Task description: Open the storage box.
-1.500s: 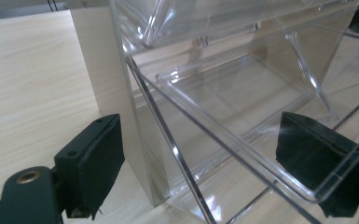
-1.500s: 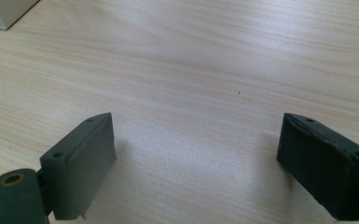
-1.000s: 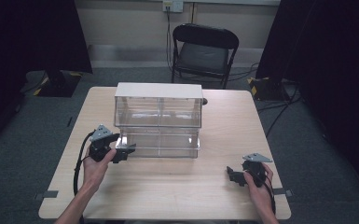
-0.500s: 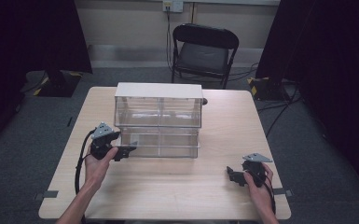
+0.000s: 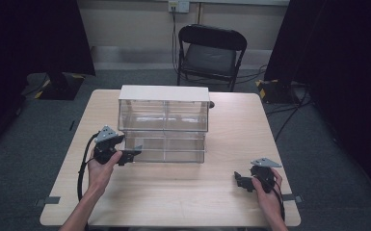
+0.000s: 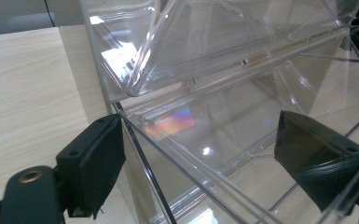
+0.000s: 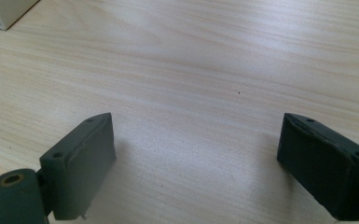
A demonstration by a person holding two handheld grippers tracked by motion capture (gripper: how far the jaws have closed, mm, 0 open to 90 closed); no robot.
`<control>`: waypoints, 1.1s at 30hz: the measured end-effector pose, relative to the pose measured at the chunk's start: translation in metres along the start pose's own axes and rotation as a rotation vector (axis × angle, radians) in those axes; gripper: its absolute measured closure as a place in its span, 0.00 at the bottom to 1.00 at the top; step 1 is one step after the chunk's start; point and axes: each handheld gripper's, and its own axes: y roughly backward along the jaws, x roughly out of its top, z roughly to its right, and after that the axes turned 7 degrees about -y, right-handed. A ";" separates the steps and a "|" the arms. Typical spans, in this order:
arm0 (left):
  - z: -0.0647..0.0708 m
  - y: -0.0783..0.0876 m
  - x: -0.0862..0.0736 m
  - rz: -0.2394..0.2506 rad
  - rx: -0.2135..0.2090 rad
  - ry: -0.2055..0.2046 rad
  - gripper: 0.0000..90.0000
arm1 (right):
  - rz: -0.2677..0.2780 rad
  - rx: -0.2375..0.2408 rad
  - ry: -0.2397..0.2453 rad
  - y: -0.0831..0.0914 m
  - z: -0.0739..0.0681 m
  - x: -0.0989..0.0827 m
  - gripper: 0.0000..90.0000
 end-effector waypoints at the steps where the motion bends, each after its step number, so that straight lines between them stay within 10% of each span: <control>1: 0.001 0.000 0.000 0.006 0.001 0.011 0.18 | 0.000 0.000 0.000 0.000 0.000 0.000 0.12; 33: 0.000 0.006 0.003 0.043 0.028 0.030 0.20 | 0.000 0.001 0.001 0.000 0.000 0.000 0.12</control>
